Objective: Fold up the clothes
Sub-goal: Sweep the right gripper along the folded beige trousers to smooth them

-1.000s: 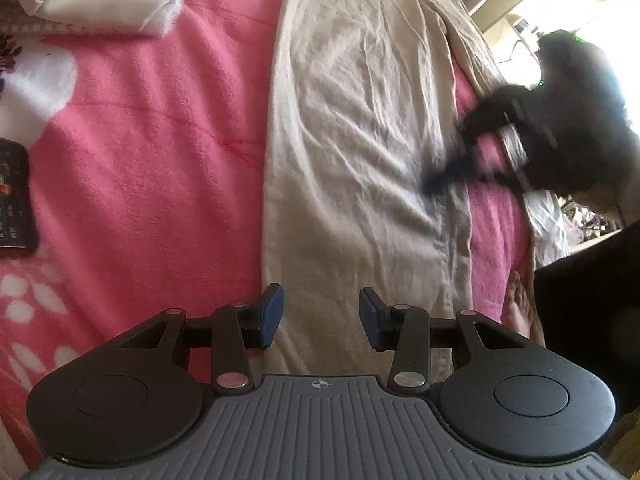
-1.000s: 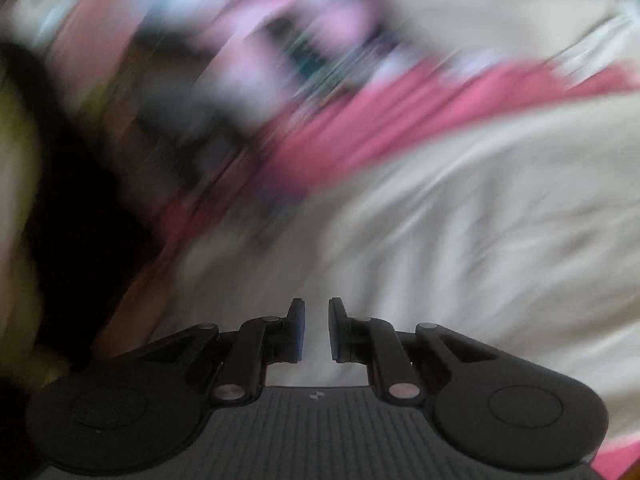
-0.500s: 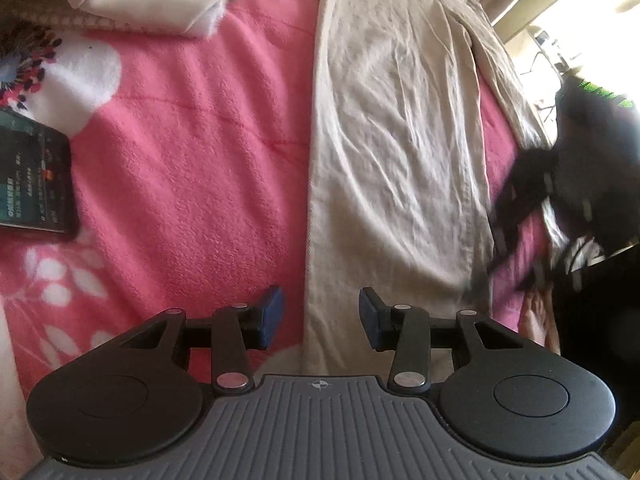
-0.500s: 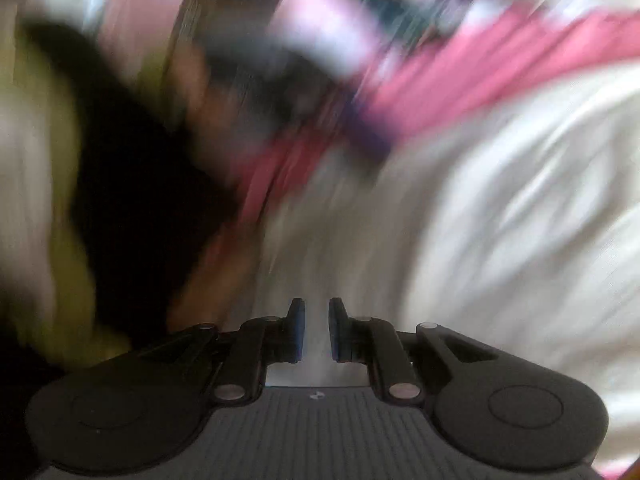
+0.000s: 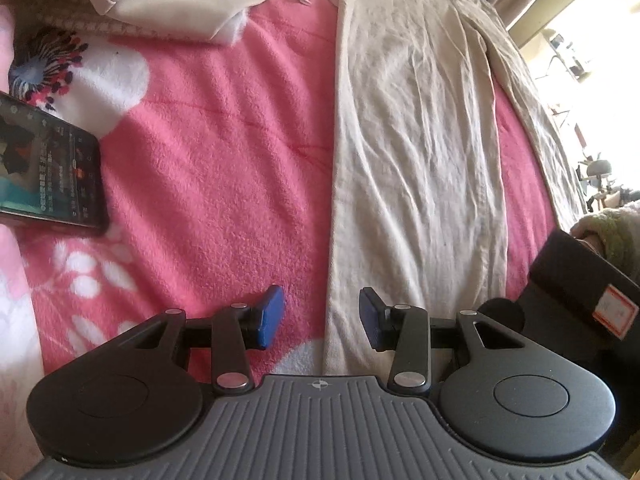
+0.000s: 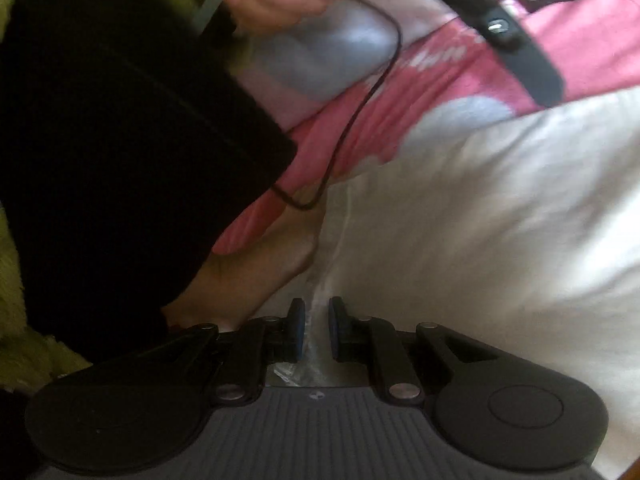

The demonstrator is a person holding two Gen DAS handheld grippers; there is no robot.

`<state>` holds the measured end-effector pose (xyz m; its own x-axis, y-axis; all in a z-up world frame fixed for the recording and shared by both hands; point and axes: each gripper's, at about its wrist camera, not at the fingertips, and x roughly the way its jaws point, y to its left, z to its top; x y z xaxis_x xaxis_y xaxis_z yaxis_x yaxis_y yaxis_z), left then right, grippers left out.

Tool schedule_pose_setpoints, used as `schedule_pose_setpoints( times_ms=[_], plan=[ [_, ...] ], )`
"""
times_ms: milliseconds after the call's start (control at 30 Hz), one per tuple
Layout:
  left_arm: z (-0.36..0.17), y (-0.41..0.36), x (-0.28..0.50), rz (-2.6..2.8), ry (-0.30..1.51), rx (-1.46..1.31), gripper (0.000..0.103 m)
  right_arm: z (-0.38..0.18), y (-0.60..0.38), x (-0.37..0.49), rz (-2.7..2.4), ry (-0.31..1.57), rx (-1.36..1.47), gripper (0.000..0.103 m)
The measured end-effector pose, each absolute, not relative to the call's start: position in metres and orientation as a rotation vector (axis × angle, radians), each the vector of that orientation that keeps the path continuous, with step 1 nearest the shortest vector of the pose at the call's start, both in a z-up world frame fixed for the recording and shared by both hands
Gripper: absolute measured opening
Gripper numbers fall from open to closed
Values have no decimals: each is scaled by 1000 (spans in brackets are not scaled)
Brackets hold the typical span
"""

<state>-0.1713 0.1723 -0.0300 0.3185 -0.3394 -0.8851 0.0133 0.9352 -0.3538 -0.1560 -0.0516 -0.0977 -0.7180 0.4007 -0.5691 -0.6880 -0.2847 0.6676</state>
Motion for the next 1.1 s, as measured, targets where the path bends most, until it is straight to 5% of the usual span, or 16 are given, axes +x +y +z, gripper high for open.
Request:
schedule_pose_setpoints(
  times_ms=[300,600,900,1100],
  plan=[
    [-29,174,-169,-213,1222,-315,41,-94,-22,-195,2154,1204,-505,14],
    [-24,183,-164,-164,1196,-314,41,-53,-18,-86,1832,1028,-419,14],
    [-27,185,-155,-128,1190,-328,41,-59,10,-187,2223,916,-551,13],
    [-32,193,-150,-114,1181,-367,41,-48,-2,-59,1853,1072,-250,14]
  ],
)
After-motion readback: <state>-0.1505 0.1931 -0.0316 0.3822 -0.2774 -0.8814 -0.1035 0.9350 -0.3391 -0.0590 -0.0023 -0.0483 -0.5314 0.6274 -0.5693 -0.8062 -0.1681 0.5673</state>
